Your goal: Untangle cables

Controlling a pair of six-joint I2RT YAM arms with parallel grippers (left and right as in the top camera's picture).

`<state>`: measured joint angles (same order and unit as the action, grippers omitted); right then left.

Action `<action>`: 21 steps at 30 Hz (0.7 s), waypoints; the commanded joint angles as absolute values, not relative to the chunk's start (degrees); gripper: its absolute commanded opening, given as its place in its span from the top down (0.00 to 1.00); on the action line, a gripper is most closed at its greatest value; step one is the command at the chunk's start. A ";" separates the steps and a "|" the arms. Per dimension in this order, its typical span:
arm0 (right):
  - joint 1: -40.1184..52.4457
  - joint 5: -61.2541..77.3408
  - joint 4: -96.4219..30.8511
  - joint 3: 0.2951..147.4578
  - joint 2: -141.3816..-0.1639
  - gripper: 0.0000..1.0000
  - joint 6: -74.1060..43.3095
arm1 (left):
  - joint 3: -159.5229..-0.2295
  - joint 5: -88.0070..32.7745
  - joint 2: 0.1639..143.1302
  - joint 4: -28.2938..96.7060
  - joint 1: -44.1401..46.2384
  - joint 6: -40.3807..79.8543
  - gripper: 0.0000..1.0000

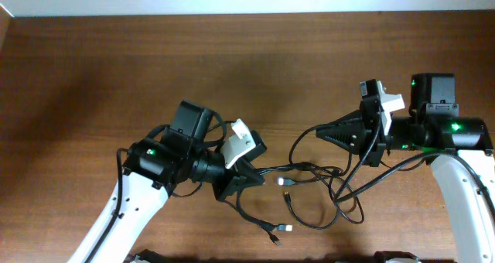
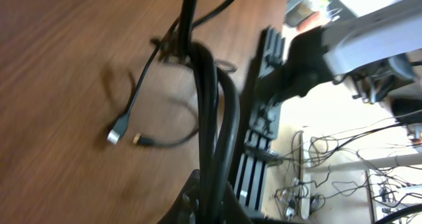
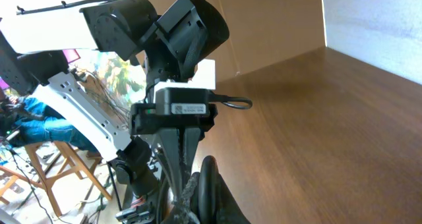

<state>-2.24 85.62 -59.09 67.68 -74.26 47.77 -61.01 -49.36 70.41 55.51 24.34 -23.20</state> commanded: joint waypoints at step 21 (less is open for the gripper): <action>-29.41 60.75 -60.18 68.53 -74.11 0.96 29.23 | -56.14 12.51 70.91 62.22 22.41 32.21 1.00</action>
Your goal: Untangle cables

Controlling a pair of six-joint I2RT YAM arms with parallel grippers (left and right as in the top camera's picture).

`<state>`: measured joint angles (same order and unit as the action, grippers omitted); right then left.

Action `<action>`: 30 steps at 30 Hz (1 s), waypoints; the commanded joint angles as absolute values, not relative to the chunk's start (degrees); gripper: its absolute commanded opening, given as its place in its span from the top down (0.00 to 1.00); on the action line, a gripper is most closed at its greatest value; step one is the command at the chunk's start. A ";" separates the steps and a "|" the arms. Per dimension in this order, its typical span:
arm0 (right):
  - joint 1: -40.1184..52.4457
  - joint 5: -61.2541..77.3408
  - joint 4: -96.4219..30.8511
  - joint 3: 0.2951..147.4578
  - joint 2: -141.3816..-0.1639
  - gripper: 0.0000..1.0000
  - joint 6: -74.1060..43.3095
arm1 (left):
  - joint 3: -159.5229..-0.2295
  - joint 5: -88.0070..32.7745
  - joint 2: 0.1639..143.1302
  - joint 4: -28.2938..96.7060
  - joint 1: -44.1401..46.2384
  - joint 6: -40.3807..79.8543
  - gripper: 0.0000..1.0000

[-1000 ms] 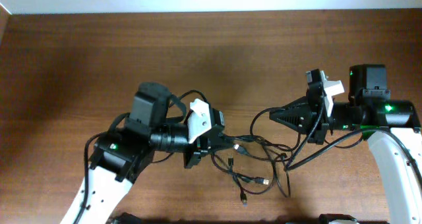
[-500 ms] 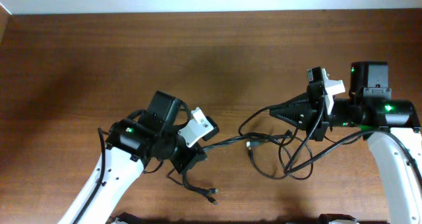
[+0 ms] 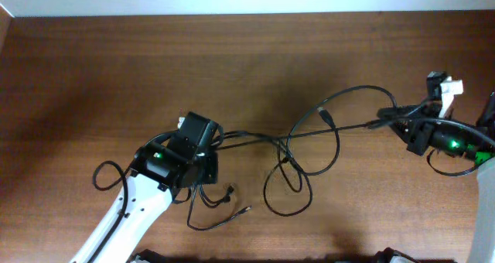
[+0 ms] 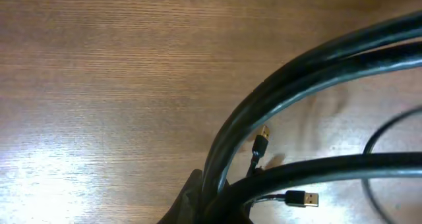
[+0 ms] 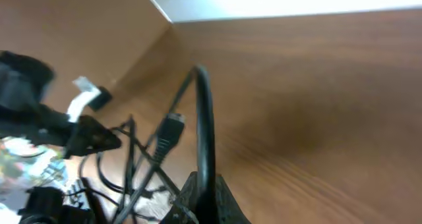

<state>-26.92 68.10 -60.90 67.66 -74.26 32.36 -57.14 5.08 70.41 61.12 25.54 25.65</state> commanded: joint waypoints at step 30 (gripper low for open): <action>-31.46 55.66 -64.75 68.42 -74.65 0.11 26.70 | -56.73 -2.24 64.53 28.36 16.71 16.27 0.01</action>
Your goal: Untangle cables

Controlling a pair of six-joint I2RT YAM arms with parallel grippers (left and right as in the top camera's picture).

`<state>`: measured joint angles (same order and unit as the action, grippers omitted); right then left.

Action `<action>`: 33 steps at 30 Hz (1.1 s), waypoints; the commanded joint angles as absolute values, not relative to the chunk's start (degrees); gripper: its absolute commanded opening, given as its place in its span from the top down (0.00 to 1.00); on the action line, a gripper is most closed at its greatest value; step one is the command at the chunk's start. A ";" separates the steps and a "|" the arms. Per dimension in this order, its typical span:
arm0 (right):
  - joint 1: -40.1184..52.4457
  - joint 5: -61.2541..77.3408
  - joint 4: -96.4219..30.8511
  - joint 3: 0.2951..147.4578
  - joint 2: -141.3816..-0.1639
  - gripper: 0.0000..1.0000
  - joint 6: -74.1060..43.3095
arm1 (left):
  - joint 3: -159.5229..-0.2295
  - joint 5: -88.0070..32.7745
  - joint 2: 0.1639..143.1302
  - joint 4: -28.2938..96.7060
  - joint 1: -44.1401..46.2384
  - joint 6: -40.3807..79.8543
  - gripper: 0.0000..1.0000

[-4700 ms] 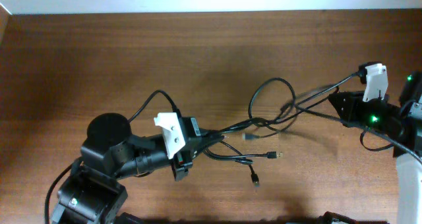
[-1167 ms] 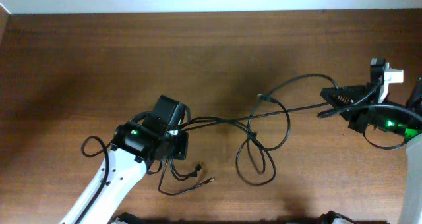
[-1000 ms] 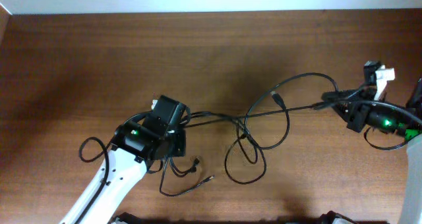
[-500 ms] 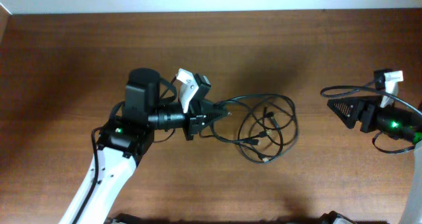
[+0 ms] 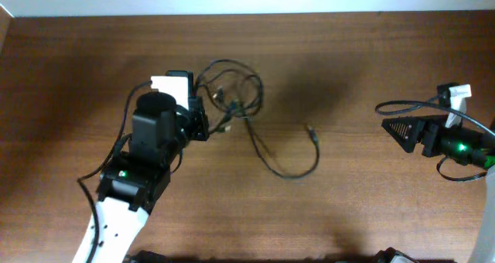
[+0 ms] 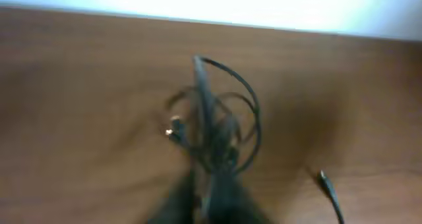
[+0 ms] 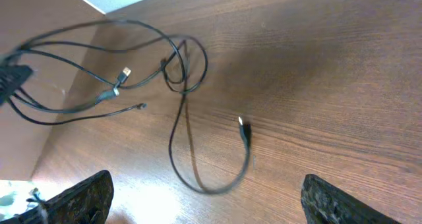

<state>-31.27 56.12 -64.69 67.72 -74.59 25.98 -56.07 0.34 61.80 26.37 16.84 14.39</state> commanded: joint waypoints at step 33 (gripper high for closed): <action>18.17 48.12 -54.24 67.13 -95.09 0.01 10.57 | -56.71 12.73 66.43 45.12 8.45 27.59 0.01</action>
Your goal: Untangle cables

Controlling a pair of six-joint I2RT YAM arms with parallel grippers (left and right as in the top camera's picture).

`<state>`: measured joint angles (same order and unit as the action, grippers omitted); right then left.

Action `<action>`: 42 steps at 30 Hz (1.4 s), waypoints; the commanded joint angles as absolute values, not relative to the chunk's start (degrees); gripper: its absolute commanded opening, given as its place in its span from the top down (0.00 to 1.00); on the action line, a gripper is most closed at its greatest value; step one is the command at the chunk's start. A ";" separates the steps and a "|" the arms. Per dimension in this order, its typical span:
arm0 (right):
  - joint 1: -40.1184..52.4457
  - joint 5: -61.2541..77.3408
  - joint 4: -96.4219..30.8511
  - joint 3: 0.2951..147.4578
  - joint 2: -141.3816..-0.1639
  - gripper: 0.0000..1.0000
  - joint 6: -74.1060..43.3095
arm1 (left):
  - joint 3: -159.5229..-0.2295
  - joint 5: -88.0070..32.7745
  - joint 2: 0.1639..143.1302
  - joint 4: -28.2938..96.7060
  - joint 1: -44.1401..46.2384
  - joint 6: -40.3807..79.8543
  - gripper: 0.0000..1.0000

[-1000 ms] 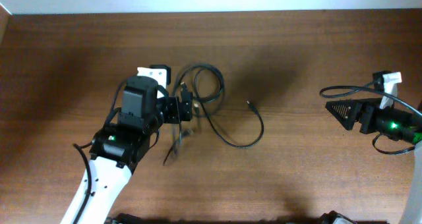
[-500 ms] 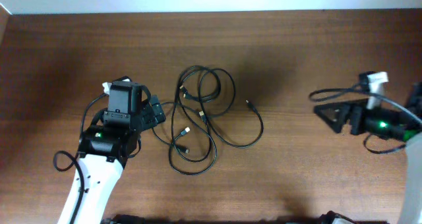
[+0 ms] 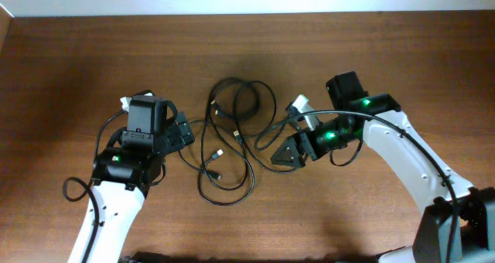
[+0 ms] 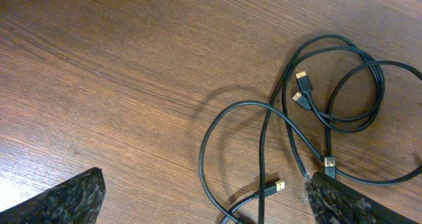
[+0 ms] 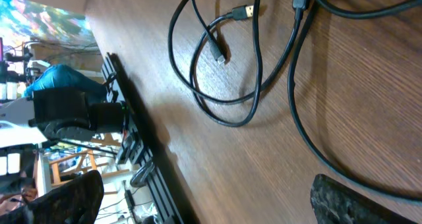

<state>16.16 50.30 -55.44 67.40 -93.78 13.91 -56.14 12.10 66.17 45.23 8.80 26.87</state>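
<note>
Several black cables point(image 3: 234, 131) with USB plugs lie in loose overlapping loops on the brown table at mid-centre. My left gripper point(image 3: 183, 132) is just left of the loops and open. In the left wrist view its fingers point(image 4: 62, 199) stand wide apart, with cable loops point(image 4: 264, 138) and a gold-tipped plug point(image 4: 279, 184) lying between and beyond them. My right gripper point(image 3: 285, 155) sits at the loops' right side, open and low. In the right wrist view the cable loops point(image 5: 227, 122) and a plug point(image 5: 241, 13) lie ahead of its gripper point(image 5: 211, 204), nothing between its fingers.
The wooden table point(image 3: 93, 54) ends at a pale wall along the back. A loose loop of arm wiring point(image 3: 73, 189) hangs by the left arm. Beyond the table's edge the right wrist view shows a metal frame point(image 5: 135, 165) and room clutter.
My left gripper held the cable bundle at the back left; it is now open, lower down. The cables lie spread at centre. My right gripper has moved from far right to the cables.
Both grippers were shut on the cables close together at the table's front centre. Then they were far apart with cable stretched between them. Then the right gripper was open at far right, the left holding the bundle. Now both are open beside loose loops.
</note>
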 commanded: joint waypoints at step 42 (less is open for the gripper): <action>29.17 31.14 -56.84 97.45 -90.94 0.96 -6.26 | -56.71 12.73 66.43 45.12 8.45 27.59 0.01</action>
<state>29.06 32.86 -55.07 87.79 -97.49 -7.38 -56.14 12.10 66.17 45.23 8.80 26.87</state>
